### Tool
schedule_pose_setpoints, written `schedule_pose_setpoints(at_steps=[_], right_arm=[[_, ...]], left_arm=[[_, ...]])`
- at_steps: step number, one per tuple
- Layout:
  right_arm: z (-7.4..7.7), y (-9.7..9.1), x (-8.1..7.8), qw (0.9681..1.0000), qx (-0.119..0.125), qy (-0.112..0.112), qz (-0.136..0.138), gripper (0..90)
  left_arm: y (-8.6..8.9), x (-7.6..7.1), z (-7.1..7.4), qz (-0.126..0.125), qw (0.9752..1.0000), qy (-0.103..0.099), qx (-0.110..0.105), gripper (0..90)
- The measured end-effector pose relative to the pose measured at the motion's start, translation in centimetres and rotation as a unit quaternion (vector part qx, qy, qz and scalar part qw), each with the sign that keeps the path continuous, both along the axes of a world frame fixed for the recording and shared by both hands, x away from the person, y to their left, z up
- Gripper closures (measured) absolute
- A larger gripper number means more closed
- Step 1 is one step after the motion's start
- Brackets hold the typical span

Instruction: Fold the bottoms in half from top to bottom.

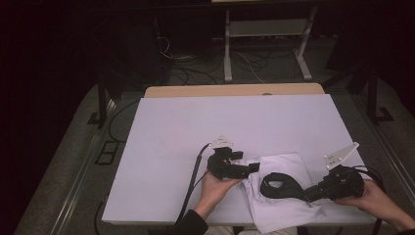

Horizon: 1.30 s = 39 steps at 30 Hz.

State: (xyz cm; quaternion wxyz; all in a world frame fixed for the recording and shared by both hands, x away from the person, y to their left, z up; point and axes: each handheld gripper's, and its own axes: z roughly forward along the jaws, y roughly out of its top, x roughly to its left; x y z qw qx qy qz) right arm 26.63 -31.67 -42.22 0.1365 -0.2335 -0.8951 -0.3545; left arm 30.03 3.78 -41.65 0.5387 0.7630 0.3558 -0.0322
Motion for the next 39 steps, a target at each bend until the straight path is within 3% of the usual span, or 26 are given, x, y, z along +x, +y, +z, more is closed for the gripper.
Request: schedule_pose_setpoints(at_steps=[9,13,17,19,23,28,32,39], right_arm=[[-0.9,0.2,-0.6,0.9993,-0.035,0.002,0.015,71.1],[-0.9,0.1,-0.7,0.9991,-0.042,0.003,0.011,60.3],[-0.1,-0.1,-0.2,0.9994,-0.031,0.013,-0.002,45.2],[0.5,-0.3,0.3,0.9997,-0.019,0.007,-0.012,39.6],[1.7,-0.3,1.5,0.9994,-0.003,-0.008,-0.034,37.0],[2.4,0.4,3.1,0.9974,0.01,-0.022,-0.068,45.7],[2.4,1.2,4.3,0.9956,0.013,-0.028,-0.089,60.3],[1.8,3.6,6.0,0.9947,-0.014,-0.027,-0.099,78.8]], left_arm=[[-0.3,0.0,-0.2,-0.003,1.0,0.002,0.0,18.0],[-0.2,0.0,-0.1,-0.004,1.0,0.001,0.0,18.0],[-0.1,0.0,0.0,-0.002,1.0,0.0,-0.003,18.0],[-0.1,0.0,0.0,-0.002,1.0,0.0,-0.004,18.0],[0.0,0.0,0.0,-0.003,1.0,-0.001,-0.004,18.0],[0.0,0.0,0.0,-0.002,1.0,-0.002,-0.004,18.0],[0.0,0.0,0.0,-0.003,1.0,-0.003,-0.004,18.0],[0.0,0.0,0.0,-0.004,1.0,-0.002,-0.005,18.0]])
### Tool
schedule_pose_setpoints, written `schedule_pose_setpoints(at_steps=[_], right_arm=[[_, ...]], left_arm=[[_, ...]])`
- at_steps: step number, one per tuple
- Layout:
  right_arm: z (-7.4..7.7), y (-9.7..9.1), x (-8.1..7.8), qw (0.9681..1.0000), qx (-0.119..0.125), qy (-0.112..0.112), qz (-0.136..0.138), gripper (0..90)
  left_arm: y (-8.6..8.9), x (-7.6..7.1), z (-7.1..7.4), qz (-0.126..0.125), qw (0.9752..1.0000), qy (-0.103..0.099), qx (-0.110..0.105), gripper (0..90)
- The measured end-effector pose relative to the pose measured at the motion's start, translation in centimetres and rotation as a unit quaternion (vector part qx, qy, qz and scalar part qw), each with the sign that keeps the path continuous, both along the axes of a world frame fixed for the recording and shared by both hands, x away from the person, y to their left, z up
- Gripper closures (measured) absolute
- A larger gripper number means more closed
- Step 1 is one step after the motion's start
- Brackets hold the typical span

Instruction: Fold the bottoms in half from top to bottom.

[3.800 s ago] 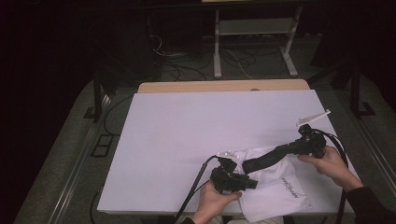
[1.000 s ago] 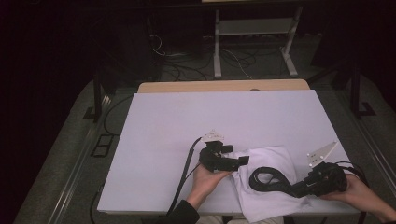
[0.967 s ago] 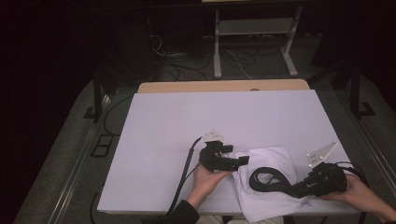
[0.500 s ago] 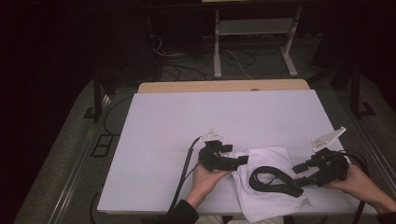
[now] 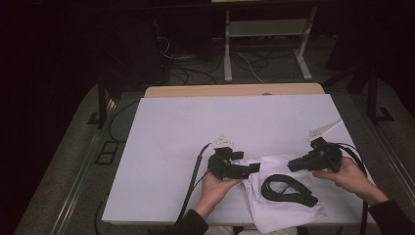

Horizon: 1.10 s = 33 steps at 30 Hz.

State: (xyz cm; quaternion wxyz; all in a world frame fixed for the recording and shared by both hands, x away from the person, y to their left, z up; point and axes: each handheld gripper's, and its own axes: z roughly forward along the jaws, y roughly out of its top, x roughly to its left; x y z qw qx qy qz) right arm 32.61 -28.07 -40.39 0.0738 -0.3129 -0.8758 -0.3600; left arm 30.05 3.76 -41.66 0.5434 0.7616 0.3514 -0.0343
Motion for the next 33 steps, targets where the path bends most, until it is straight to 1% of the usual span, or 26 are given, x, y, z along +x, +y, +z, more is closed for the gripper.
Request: schedule_pose_setpoints(at_steps=[4,9,13,17,18,20,22,24,26,33], right_arm=[[-0.5,1.5,0.7,0.9999,-0.006,0.006,0.01,83.7],[-1.3,2.9,1.2,0.9995,-0.005,0.02,0.023,84.3],[-1.6,3.8,1.2,0.999,-0.008,0.027,0.036,84.3],[-2.0,4.3,1.0,0.9976,-0.008,0.044,0.053,86.2],[-2.0,4.4,0.8,0.997,-0.009,0.048,0.06,87.0],[-2.1,4.5,0.5,0.9964,-0.008,0.047,0.069,87.6],[-1.9,4.4,0.1,0.9955,0.004,0.052,0.079,87.8],[-1.6,4.3,-0.5,0.9948,0.011,0.053,0.086,87.8],[-1.4,4.2,-1.1,0.9935,0.018,0.052,0.1,87.8],[-1.3,3.7,-3.0,0.991,0.024,0.07,0.112,87.3]], left_arm=[[0.0,0.0,0.0,0.001,1.0,0.0,0.0,18.0],[0.1,0.0,0.0,0.0,1.0,-0.001,-0.001,18.0],[0.2,0.0,0.0,0.001,1.0,-0.002,-0.002,18.0],[0.2,0.0,-0.1,0.003,1.0,-0.001,-0.003,18.0],[0.3,0.0,-0.1,0.003,1.0,-0.001,-0.003,18.0],[0.3,0.0,0.0,0.003,1.0,-0.002,-0.002,18.0],[0.4,0.0,0.0,0.003,1.0,-0.002,-0.003,18.0],[0.4,0.0,-0.1,0.004,1.0,-0.002,-0.004,18.0],[0.3,0.0,-0.1,0.004,1.0,-0.001,-0.003,18.0],[0.1,0.0,-0.2,0.001,1.0,-0.001,-0.001,17.9]])
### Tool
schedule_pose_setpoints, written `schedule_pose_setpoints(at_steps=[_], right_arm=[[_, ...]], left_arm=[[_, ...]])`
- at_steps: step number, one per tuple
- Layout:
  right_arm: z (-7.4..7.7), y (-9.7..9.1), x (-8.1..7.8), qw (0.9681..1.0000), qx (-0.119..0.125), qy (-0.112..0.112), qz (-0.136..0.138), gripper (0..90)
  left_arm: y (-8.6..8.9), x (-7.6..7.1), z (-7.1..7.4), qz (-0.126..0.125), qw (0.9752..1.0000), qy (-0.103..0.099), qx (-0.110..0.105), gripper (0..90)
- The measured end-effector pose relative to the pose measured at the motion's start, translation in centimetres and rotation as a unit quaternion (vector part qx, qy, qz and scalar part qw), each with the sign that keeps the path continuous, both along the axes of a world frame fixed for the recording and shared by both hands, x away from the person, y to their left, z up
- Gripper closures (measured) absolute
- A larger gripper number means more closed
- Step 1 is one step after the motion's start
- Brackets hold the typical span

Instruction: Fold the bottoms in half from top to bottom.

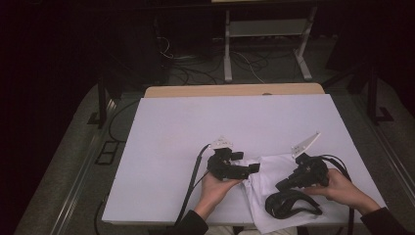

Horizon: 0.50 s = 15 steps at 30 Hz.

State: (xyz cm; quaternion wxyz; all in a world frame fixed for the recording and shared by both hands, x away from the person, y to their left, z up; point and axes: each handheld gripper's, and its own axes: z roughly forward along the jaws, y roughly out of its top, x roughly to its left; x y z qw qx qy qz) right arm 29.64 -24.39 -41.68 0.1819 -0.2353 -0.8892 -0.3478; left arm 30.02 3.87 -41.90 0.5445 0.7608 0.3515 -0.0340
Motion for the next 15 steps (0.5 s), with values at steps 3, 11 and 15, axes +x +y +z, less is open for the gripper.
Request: schedule_pose_setpoints(at_steps=[3,11,15], right_arm=[[-0.2,-0.3,-0.7,1.0,0.005,0.006,0.002,87.0],[-1.1,-0.8,-1.9,0.9997,0.009,0.021,0.008,86.2],[-1.6,-0.5,-2.3,0.9995,0.004,0.023,0.019,85.7]], left_arm=[[0.0,0.0,0.0,0.001,1.0,0.001,-0.001,18.0],[-0.2,0.0,-0.1,0.0,1.0,0.003,-0.001,18.0],[-0.3,0.0,-0.1,-0.001,1.0,0.004,-0.002,17.8]])
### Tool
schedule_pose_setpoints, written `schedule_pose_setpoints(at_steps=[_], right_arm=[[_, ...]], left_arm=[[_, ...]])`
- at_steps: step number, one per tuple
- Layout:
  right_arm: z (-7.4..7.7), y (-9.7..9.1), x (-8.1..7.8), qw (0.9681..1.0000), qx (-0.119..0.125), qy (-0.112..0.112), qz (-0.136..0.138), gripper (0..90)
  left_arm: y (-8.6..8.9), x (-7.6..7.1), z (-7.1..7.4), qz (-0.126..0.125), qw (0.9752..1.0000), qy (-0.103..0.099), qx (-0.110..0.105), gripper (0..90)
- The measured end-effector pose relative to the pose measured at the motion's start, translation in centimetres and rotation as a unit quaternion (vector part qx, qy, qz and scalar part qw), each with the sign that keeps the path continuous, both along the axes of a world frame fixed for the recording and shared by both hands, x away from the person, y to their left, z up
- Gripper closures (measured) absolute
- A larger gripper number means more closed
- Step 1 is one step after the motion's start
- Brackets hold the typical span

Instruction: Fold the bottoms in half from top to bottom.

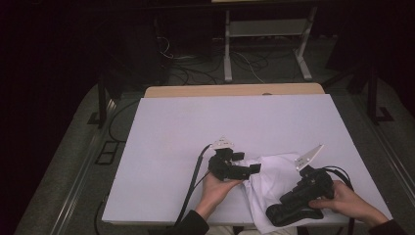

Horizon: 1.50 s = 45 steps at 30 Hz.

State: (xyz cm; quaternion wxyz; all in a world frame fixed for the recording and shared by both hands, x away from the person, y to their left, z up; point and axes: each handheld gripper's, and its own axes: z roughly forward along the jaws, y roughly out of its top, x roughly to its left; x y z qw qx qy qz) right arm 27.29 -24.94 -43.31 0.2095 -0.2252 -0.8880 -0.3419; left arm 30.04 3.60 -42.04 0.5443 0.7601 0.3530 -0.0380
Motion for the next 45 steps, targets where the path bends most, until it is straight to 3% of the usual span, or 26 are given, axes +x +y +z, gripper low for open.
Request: schedule_pose_setpoints(at_steps=[9,21,27,34,39,45], right_arm=[[-1.1,1.1,-0.9,0.999,-0.034,-0.003,0.028,85.6],[-1.3,1.4,-1.3,0.9985,-0.04,-0.017,0.035,88.2],[-0.8,1.7,-1.6,0.997,-0.056,-0.033,0.04,87.1],[0.9,1.1,-1.3,0.9979,-0.034,-0.044,0.033,82.7],[2.5,0.7,-0.7,0.9974,-0.018,-0.067,0.021,78.7],[4.1,0.3,0.0,0.9948,-0.003,-0.102,0.002,66.3]], left_arm=[[0.1,0.1,0.0,0.002,1.0,0.001,0.002,17.3],[0.2,0.2,0.0,0.003,1.0,0.0,0.003,17.2],[0.3,0.2,0.0,0.004,1.0,0.0,0.004,17.1],[0.4,0.3,0.0,0.005,1.0,-0.001,0.006,16.9],[0.4,0.3,0.0,0.006,1.0,-0.001,0.006,16.9],[0.6,0.5,0.0,0.008,1.0,0.0,0.006,16.9]])
